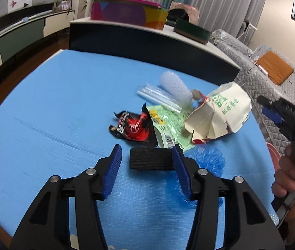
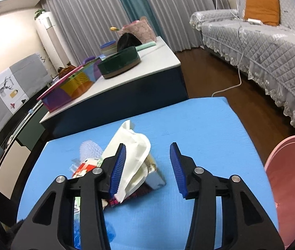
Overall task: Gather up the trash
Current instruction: 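Grasp the white paper bag with the right tool while the left tool grasps the black strap, then carry the white paper bag and black strap over the pink bin, then open both tools to drop the paper bag and strap into the bin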
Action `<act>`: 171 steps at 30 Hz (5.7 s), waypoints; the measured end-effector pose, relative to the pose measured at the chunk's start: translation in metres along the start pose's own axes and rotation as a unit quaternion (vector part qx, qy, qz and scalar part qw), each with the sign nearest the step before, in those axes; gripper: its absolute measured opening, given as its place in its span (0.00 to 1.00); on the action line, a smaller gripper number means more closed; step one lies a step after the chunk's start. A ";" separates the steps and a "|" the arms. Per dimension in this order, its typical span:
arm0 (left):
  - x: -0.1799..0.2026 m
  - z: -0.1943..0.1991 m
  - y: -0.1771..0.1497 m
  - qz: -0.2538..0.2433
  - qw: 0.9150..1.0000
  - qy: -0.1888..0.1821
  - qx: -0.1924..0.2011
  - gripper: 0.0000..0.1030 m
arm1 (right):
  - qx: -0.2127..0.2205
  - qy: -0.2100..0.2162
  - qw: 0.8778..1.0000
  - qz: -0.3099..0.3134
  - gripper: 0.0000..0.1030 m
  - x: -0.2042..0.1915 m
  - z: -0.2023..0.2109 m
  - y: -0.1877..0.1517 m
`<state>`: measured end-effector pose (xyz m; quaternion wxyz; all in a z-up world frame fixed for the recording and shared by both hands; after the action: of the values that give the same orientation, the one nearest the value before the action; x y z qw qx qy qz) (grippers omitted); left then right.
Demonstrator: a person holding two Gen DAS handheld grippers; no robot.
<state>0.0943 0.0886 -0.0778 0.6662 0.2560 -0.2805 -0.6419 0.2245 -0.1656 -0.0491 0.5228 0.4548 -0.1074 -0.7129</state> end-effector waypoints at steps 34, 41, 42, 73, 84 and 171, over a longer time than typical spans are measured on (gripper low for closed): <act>0.008 0.004 0.009 -0.003 1.000 -0.009 0.006 0.02 | -0.034 0.068 0.995 0.062 0.03 -0.034 0.009 -0.014; 0.006 -0.006 0.002 0.006 1.000 -0.011 -0.011 0.54 | -0.024 0.092 0.993 0.069 0.01 -0.044 0.028 -0.011; 0.007 -0.008 0.002 0.005 1.000 -0.013 -0.014 0.54 | -0.022 0.094 0.993 0.071 0.01 -0.046 0.031 -0.010; 0.033 0.036 0.020 -0.045 0.998 0.008 0.046 0.10 | 0.005 0.042 0.991 0.123 0.00 -0.028 0.133 -0.010; 0.066 0.049 0.027 -0.081 0.994 0.006 0.072 0.10 | 0.016 0.018 0.993 0.118 0.00 0.004 0.143 -0.024; 0.378 -0.026 0.051 -0.260 0.941 -0.214 0.026 0.33 | 0.088 -0.120 0.988 -0.051 0.43 0.216 0.196 0.061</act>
<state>0.1563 -0.2875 -0.0434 0.3934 0.1943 -0.3565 -0.8249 0.1064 -0.4376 -0.0160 0.4266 0.4153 -0.2084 -0.7760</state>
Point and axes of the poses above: each gripper's, at about its wrist camera, not at the fingertips, and z roughly against the way its jaws point, x to its right, y to its top, the point moved 4 cm from there along -z, roughly the way its jaws point, and after that the axes turned 15 degrees about -z, right-handed, at the moved point
